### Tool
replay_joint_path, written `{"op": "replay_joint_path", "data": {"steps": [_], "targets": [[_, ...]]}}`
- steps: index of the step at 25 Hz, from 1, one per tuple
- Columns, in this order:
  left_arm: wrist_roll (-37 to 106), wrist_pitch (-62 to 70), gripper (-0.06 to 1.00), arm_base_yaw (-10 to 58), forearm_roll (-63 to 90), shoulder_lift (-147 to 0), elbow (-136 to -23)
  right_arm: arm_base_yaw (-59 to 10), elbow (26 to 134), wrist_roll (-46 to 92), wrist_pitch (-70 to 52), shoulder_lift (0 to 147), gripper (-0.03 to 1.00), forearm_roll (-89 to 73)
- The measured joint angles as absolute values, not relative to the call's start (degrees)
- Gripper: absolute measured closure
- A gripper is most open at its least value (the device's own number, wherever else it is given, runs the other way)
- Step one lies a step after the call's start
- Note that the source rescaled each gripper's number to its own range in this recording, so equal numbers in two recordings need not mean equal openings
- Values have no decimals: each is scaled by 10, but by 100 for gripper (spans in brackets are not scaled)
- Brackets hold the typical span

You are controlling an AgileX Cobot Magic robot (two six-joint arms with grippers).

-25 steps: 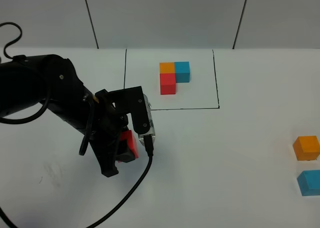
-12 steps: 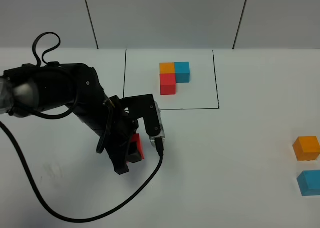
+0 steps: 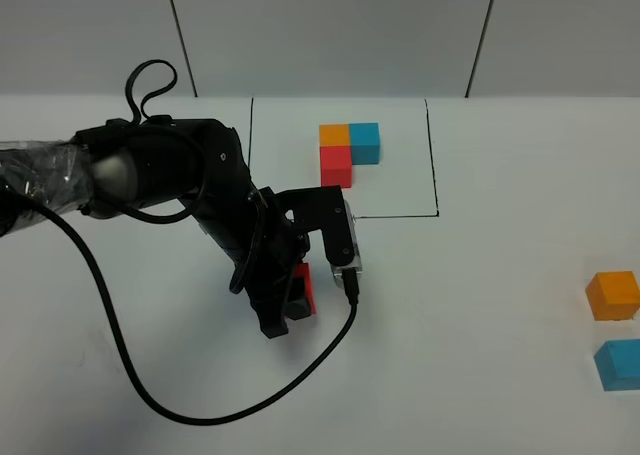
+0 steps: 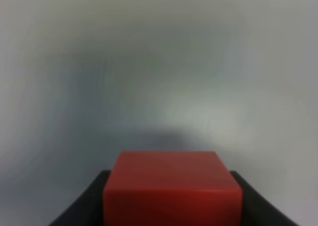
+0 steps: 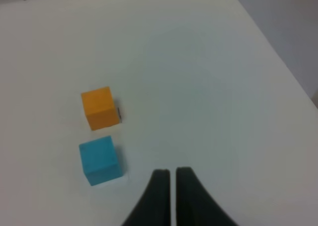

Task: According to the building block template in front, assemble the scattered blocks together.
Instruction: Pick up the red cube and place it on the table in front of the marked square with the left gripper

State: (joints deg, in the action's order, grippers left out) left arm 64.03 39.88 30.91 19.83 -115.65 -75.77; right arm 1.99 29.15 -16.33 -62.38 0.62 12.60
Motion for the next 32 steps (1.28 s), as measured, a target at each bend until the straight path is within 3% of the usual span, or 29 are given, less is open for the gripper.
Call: {"op": "replay_joint_path", "data": {"steps": [32], "targets": [[640, 406, 37, 313, 174, -1207, -758, 20, 291, -163, -624, 6, 97, 126]]}}
